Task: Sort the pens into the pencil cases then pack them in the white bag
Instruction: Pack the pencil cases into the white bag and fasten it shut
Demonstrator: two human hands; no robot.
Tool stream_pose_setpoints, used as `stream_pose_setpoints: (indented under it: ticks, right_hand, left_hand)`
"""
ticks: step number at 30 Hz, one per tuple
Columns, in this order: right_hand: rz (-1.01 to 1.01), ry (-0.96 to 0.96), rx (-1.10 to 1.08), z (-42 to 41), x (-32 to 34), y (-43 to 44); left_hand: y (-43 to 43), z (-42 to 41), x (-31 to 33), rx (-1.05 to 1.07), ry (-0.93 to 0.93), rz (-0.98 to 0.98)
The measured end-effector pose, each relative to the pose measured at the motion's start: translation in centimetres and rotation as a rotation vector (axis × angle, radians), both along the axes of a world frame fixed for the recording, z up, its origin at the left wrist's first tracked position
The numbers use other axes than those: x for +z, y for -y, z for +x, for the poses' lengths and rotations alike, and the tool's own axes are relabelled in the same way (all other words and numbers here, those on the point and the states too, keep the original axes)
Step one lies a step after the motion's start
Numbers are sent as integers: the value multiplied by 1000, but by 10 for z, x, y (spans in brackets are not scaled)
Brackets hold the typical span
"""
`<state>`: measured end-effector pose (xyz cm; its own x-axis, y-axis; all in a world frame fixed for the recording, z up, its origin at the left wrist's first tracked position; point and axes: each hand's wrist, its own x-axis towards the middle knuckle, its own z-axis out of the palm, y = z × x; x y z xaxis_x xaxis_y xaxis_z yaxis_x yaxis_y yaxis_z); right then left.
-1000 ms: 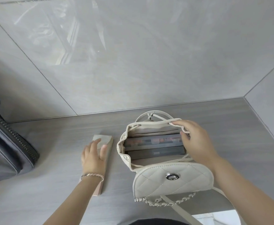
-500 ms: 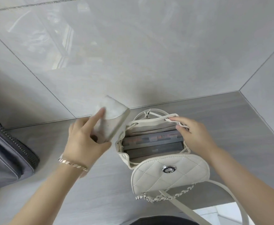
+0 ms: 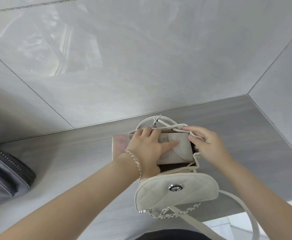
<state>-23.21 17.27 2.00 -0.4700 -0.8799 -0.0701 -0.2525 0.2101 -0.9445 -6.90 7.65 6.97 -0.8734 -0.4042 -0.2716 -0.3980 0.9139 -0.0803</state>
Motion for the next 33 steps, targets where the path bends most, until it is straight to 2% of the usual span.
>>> stream_pose_setpoints:
  ticks: [4,11,16,24,28,31,33]
  right_hand:
    - [43,-17,30,-4,-2,1]
    - [112,-164,118,-8,3,-5]
    - [86,-170,113,-4,7,-4]
    - [60,-171,98,-1,1,-10]
    - [80,-187,101,2,-1,-2]
    - [118,-388,19,13,-3,5]
    - [60,-572,-77,22,1,4]
  left_hand:
    - [5,5,-3,17,40,-3]
    - [10,9,5,74,105,61]
    - [16,3,9,134,62,218]
    - [-8,-19,-20,-84,53,46]
    - [-15,-26,-31,-80,5,77]
    - [-11,-19,-20,-15,-62,137]
    - [-5,0,-8,67,-150,179]
